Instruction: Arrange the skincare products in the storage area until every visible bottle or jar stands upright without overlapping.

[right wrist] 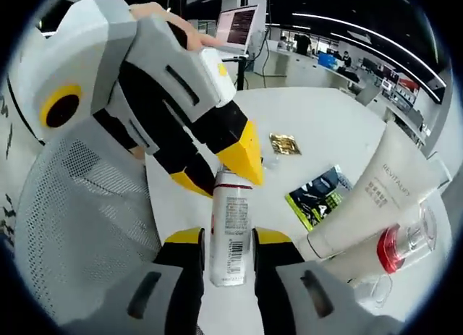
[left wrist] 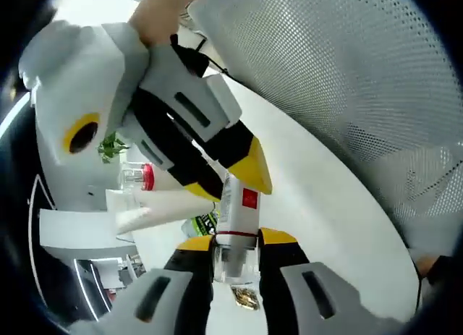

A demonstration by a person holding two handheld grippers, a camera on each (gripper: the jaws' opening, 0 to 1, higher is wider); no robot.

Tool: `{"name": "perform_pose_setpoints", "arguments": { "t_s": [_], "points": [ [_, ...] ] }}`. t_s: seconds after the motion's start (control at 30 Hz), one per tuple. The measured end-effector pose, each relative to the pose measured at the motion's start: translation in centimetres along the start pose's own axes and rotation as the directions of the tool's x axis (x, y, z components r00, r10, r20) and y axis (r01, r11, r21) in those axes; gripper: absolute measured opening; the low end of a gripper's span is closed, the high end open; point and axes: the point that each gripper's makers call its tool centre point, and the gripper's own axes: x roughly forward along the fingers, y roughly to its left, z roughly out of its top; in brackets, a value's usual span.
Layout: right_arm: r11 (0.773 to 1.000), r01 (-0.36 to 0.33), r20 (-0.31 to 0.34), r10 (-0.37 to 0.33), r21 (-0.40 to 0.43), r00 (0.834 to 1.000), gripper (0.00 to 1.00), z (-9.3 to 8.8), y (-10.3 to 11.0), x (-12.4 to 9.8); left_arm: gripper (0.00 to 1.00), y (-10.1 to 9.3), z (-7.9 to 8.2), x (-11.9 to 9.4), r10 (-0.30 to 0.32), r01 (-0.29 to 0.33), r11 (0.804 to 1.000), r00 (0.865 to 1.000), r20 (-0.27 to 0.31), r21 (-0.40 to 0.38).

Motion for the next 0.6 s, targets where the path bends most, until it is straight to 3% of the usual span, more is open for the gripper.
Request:
{"name": "perform_pose_setpoints", "arguments": {
  "t_s": [0.33, 0.6],
  "points": [
    [0.999, -0.006, 0.004, 0.006, 0.038, 1.000, 0.22, -0.23, -0.06, -0.02, 0.19, 0.60, 0.78, -0.21, 0.031, -0.031, 0.998, 1.000, 0.003, 0.046],
    [0.993, -0.023, 0.040, 0.019, 0.119, 0.999, 0.20, -0.41, 0.04, -0.28, 0.19, 0.57, 0.87, -0.05, 0.050, -0.052, 0.995, 0.999, 0.020, 0.083]
  ]
}}
